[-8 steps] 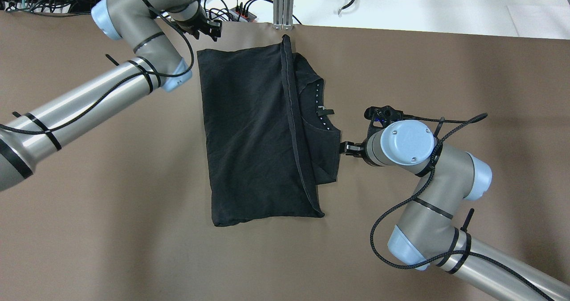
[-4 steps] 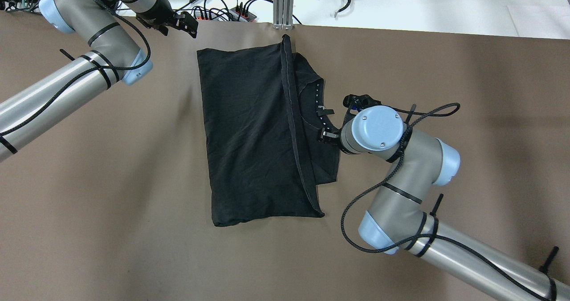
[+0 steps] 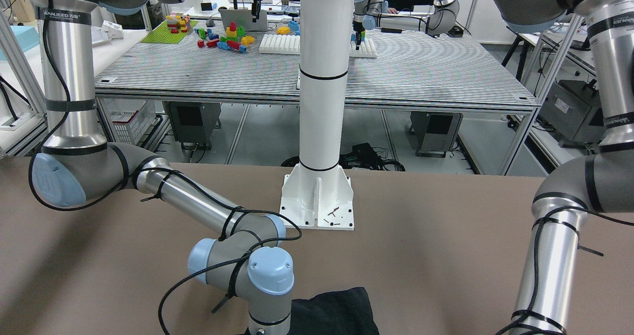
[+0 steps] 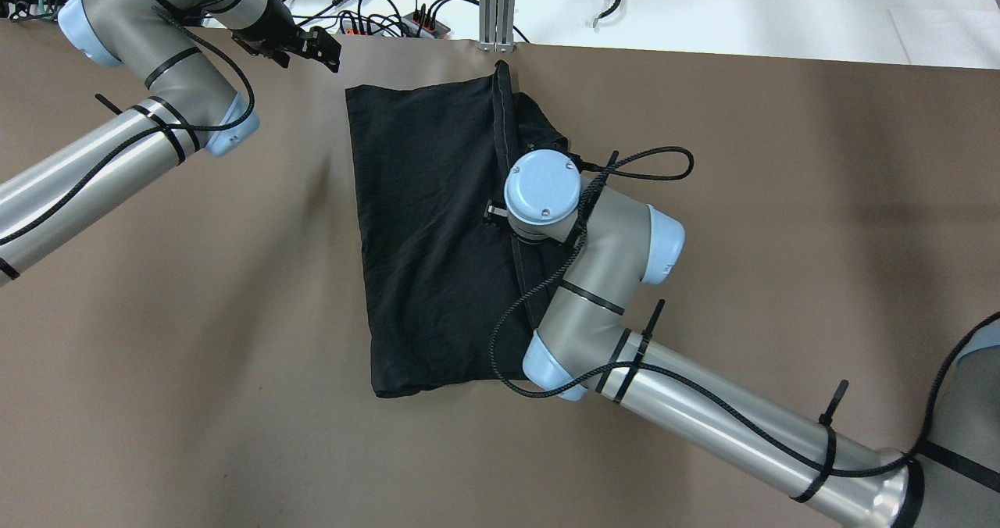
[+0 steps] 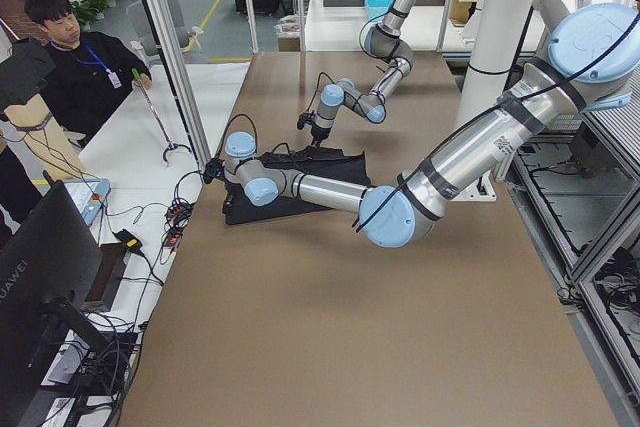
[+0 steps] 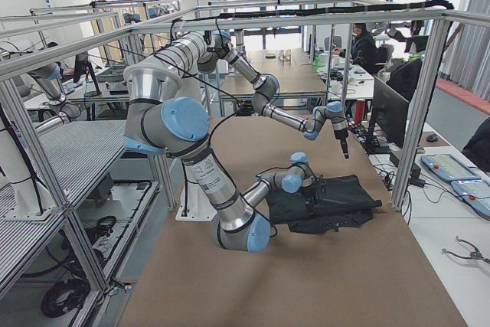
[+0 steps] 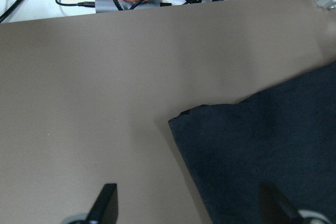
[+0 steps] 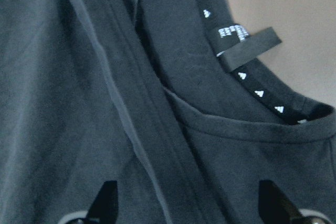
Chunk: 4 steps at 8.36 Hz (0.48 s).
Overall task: Fold clothes
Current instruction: 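Move the right gripper over the shirt's side edge nearest it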
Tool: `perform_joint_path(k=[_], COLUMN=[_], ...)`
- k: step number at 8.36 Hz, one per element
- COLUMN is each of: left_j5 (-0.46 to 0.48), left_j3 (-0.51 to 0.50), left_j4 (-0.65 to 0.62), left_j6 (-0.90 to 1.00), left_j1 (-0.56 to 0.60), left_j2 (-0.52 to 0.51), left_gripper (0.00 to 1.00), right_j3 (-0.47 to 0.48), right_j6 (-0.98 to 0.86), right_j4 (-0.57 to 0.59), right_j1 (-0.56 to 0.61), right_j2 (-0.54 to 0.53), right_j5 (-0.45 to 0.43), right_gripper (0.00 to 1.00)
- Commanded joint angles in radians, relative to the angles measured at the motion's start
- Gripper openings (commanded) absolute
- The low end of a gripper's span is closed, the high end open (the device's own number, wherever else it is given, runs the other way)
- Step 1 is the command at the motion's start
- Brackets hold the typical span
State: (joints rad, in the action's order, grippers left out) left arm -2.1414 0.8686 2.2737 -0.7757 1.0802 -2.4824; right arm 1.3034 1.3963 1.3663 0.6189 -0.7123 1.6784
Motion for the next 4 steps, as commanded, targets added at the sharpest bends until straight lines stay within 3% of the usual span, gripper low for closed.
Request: perform_joint_path(k=[1,4], left_j5=[0.001,0.001], left_j3=[0.001,0.003], left_j4=[0.001,0.003], left_j6=[-0.002,-0.010], left_j1=[0.000,0.000], left_j2=[0.002,0.003], left_gripper=[0.94,0.94], right_j3=[-0.084,-0.087], right_j6=[-0.057,-0.186], right_j4=[0.045,0.060], right_j1=[-0.030,-0.009], right_j2=[0.067,0.033], right_j5=[-0.028,-0.042], right_gripper=[0.94,0.94])
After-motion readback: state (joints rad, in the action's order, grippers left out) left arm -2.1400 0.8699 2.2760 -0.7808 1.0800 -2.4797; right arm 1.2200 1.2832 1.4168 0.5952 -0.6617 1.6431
